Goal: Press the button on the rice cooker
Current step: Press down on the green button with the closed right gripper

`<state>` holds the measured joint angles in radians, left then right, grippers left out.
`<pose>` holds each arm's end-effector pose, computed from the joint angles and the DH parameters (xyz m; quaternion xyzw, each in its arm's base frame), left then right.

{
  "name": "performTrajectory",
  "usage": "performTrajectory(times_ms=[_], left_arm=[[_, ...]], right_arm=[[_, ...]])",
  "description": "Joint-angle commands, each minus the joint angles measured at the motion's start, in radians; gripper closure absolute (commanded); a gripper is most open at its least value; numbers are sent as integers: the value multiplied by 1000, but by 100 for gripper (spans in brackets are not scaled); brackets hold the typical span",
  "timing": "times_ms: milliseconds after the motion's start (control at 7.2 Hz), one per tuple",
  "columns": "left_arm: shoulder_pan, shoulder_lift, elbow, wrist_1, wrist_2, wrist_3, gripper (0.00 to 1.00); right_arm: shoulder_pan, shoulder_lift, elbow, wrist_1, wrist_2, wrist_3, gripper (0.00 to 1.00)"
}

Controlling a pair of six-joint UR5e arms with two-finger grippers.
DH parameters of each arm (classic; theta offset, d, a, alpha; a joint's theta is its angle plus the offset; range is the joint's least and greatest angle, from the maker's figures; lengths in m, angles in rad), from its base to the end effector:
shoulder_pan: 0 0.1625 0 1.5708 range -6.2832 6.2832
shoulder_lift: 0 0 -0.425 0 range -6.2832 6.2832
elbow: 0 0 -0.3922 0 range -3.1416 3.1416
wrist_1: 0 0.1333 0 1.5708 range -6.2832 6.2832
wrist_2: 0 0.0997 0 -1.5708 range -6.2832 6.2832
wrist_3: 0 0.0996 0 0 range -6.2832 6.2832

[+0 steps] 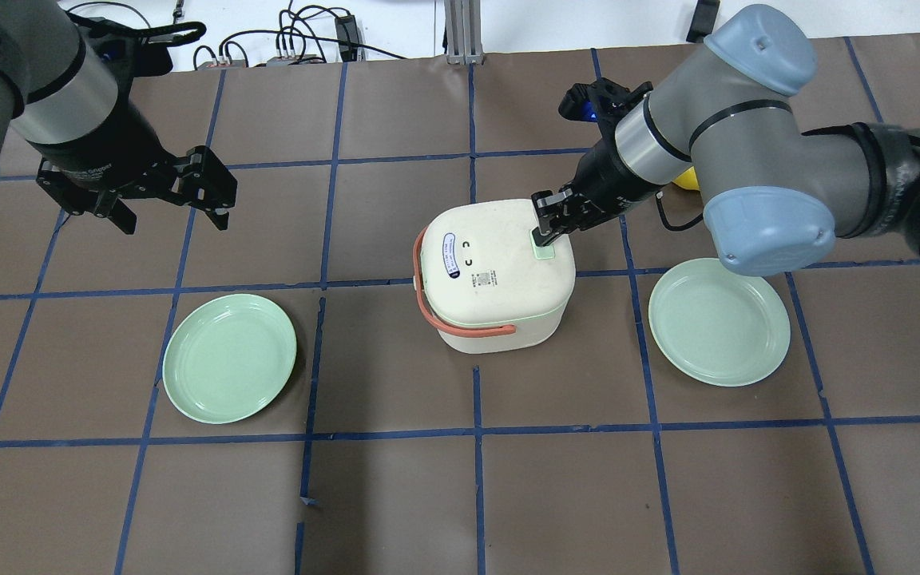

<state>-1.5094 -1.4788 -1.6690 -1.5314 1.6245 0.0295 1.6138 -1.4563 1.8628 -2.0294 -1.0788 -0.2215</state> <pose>-0.0997 -0.4631 0.4872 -0.0164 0.9994 -0.0153 0.0276 0.2022 -0.5047 0.3472 -0.1341 0.9603 -0.0469 0.2402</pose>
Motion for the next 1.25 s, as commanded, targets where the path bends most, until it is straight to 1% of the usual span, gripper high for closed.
performTrajectory(times_ms=[0,694,972,1111], left_arm=[[0,0,0,-1,0,0,0],[0,0,0,1,0,0,0],[0,0,0,-1,0,0,0],[0,0,0,-1,0,0,0]], right_arm=[[0,8,4,-14,0,-4,84],[0,20,4,-34,2,-10,84],[0,22,4,-43,16,-19,84],[0,20,-3,-41,16,-16,83]])
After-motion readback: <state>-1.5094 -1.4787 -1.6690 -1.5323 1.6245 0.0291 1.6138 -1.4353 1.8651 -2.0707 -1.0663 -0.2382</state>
